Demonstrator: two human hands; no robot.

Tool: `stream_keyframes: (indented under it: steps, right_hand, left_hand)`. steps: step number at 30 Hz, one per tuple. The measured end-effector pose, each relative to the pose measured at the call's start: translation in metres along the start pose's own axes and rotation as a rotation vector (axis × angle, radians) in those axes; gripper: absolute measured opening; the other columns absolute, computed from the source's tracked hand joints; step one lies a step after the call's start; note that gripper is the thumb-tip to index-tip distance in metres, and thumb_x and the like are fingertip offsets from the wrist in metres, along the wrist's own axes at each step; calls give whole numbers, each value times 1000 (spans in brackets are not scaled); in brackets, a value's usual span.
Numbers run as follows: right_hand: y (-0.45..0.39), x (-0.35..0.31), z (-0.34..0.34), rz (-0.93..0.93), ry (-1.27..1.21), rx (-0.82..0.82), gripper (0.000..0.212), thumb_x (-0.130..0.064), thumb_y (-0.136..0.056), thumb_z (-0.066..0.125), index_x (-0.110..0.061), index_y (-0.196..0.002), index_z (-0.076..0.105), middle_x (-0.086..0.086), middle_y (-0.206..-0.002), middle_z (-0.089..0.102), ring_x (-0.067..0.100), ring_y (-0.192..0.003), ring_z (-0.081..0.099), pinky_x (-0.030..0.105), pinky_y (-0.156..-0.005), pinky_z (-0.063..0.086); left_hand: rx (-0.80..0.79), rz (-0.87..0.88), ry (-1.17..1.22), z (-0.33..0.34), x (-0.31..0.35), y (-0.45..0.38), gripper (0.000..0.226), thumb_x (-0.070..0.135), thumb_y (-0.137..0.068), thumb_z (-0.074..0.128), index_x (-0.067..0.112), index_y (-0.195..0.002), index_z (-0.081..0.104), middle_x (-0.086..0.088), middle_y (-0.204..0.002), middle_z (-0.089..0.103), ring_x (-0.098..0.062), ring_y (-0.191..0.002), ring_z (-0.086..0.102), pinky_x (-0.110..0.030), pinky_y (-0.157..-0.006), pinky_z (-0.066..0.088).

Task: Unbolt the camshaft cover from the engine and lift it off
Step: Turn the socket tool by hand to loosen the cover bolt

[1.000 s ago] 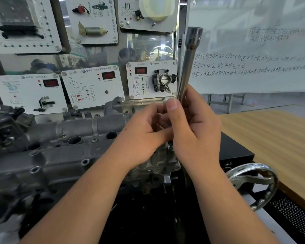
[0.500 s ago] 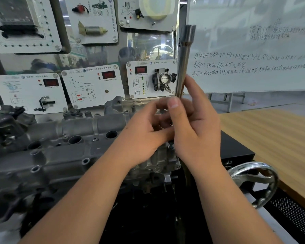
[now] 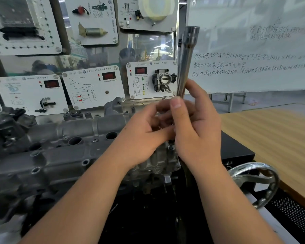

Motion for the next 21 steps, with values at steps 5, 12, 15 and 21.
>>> stream_keyframes:
  steps: [5, 12, 15, 21]
  right_hand:
    - [1, -1, -3, -19, 59, 75, 19, -37, -96, 58, -33, -113, 64, -9, -88, 72, 13, -81, 72, 37, -71, 59]
    - [1, -2, -2, -11, 55, 44, 31, -28, -103, 48, -11, -120, 67, -13, -84, 69, 0, -78, 66, 17, -69, 51]
    - [0, -3, 0, 10, 27, 8, 40, -35, -100, 52, -18, -134, 61, -6, -95, 73, 14, -87, 73, 38, -75, 60]
    - [2, -8, -1, -83, 103, 40, 11, -30, -99, 55, -25, -100, 65, -7, -79, 67, 12, -74, 66, 29, -65, 53]
  left_hand:
    - [21, 1, -45, 0, -2, -1, 43, 39, -78, 75, 43, -119, 62, -5, -103, 76, -35, -97, 72, -59, -87, 59]
    - [-43, -13, 88, 1, -2, 1, 45, 18, -89, 67, 34, -131, 59, 4, -110, 78, -15, -106, 74, -24, -88, 57]
    - [11, 6, 31, -1, -1, 1, 44, 22, -86, 72, 26, -128, 60, -2, -105, 78, -26, -100, 75, -40, -86, 62]
    - [27, 16, -47, -2, -1, -1, 39, 26, -83, 73, 33, -120, 62, -5, -99, 75, -34, -94, 71, -50, -84, 62]
Point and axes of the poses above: each hand's wrist, its own y-axis away from the middle knuckle, its own z-axis out of the palm, x = y × z, the point moved 5 cm from there along -y, towards the middle knuckle
